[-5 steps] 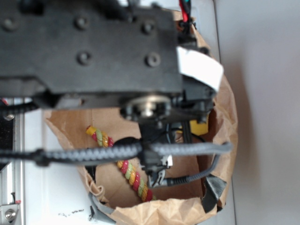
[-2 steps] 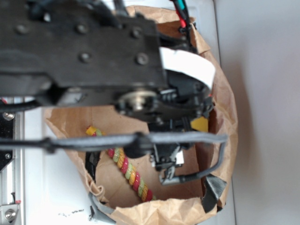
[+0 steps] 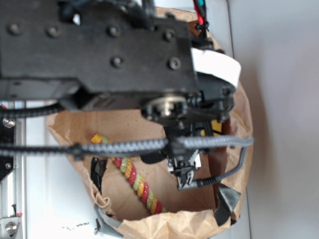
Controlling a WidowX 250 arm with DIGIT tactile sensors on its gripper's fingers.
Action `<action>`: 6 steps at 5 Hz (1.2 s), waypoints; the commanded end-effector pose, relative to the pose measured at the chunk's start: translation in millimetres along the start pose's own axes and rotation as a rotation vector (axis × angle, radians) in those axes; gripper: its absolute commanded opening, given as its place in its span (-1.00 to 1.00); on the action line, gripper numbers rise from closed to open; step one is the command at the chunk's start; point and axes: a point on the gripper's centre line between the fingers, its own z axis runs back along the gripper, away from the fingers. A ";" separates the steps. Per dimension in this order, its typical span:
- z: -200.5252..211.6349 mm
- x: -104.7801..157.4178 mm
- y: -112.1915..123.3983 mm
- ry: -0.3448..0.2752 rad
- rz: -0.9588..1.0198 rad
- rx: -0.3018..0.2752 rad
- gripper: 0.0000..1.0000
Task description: Grab the green sponge.
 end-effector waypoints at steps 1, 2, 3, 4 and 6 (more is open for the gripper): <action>18.5 16.4 1.5 -0.068 0.005 0.002 1.00; -5.5 10.7 -2.1 -0.071 -0.011 0.018 1.00; -28.4 5.9 -13.9 -0.050 -0.070 0.040 1.00; -44.7 4.5 -19.5 -0.038 -0.107 0.013 1.00; -70.2 22.0 -24.4 -0.032 -0.099 0.000 1.00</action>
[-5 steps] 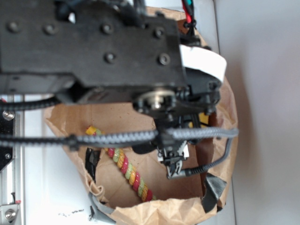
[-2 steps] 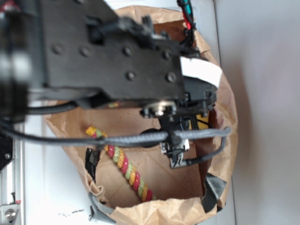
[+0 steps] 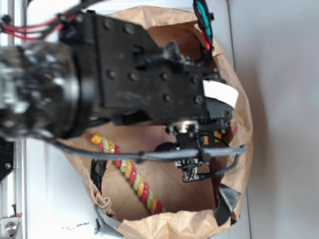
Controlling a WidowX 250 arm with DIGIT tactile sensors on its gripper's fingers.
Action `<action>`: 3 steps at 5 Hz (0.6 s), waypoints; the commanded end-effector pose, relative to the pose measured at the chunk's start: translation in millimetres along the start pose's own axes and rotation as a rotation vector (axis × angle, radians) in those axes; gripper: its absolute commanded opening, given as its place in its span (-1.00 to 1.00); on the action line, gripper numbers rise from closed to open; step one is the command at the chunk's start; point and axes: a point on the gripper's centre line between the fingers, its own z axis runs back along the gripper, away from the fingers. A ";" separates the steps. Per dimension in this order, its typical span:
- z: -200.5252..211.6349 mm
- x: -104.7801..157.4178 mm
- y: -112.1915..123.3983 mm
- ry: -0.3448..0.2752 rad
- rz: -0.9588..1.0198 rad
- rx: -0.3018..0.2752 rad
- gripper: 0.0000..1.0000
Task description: Grab the green sponge.
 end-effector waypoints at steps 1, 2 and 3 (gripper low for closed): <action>12.9 42.8 -7.0 -0.081 0.013 -0.008 1.00; 4.1 50.8 -1.9 -0.074 0.030 0.013 1.00; -3.1 59.3 0.4 -0.054 0.066 0.023 1.00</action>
